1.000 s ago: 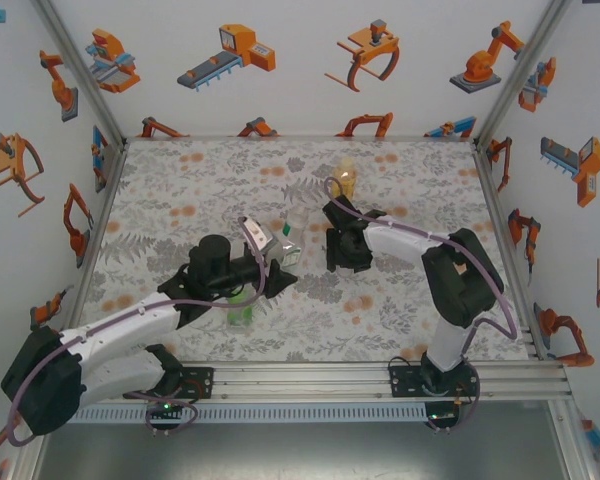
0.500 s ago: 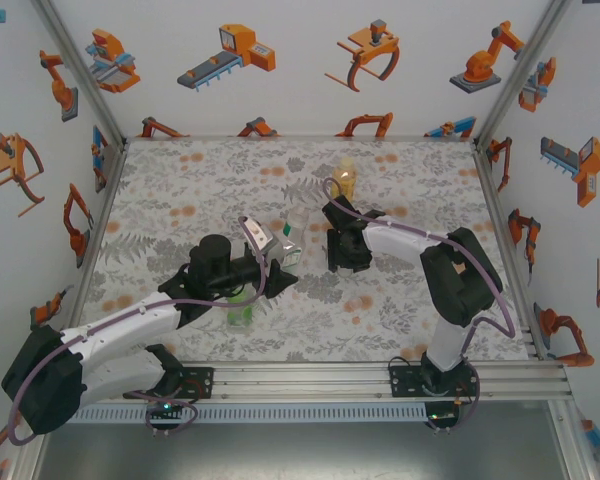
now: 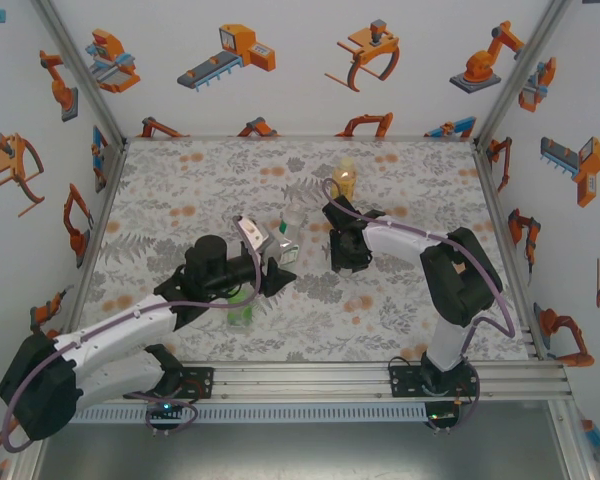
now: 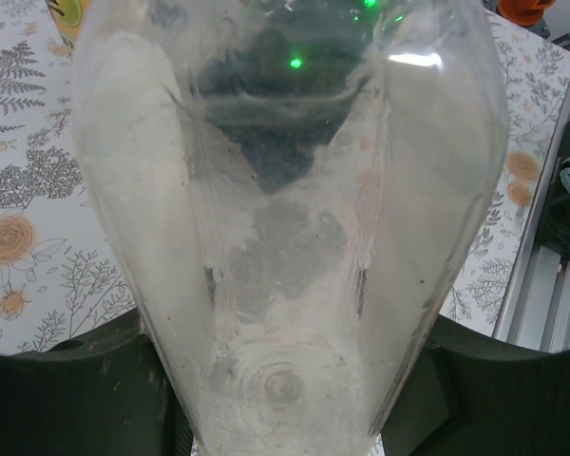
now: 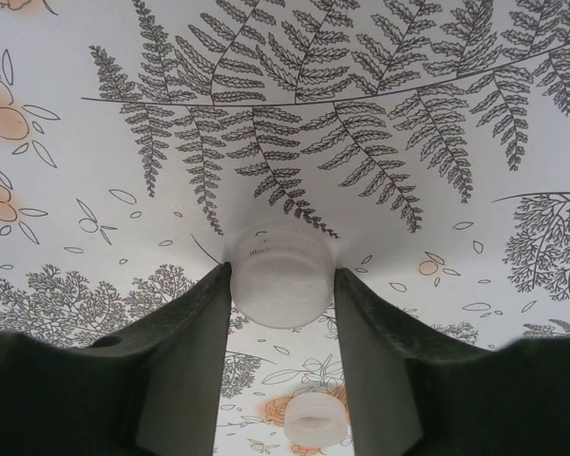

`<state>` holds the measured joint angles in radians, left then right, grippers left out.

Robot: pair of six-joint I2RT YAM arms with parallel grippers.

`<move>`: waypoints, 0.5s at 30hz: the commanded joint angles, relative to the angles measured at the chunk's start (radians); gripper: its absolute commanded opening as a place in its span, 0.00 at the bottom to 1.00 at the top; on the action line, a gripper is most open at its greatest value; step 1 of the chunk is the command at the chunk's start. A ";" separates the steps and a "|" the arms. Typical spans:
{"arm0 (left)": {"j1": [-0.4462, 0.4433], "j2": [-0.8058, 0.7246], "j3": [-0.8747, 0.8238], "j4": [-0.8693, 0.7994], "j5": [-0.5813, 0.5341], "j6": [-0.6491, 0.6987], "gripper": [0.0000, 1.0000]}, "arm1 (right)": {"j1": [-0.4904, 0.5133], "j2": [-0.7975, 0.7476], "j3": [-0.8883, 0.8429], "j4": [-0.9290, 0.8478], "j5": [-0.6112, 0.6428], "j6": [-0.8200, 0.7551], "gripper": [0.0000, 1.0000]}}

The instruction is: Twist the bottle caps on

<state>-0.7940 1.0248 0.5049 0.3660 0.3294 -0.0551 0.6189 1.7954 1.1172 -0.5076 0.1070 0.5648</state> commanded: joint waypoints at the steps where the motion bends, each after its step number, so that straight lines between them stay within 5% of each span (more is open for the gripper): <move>1: -0.004 -0.032 0.001 -0.012 -0.014 -0.006 0.00 | 0.008 0.032 -0.010 -0.015 0.002 -0.008 0.41; 15: -0.004 -0.035 0.037 -0.103 -0.009 0.058 0.00 | 0.007 -0.146 0.019 -0.075 -0.053 -0.064 0.33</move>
<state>-0.7944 1.0035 0.5053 0.3042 0.3099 -0.0422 0.6189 1.7344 1.1172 -0.5472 0.0837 0.5385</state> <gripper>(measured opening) 0.570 0.425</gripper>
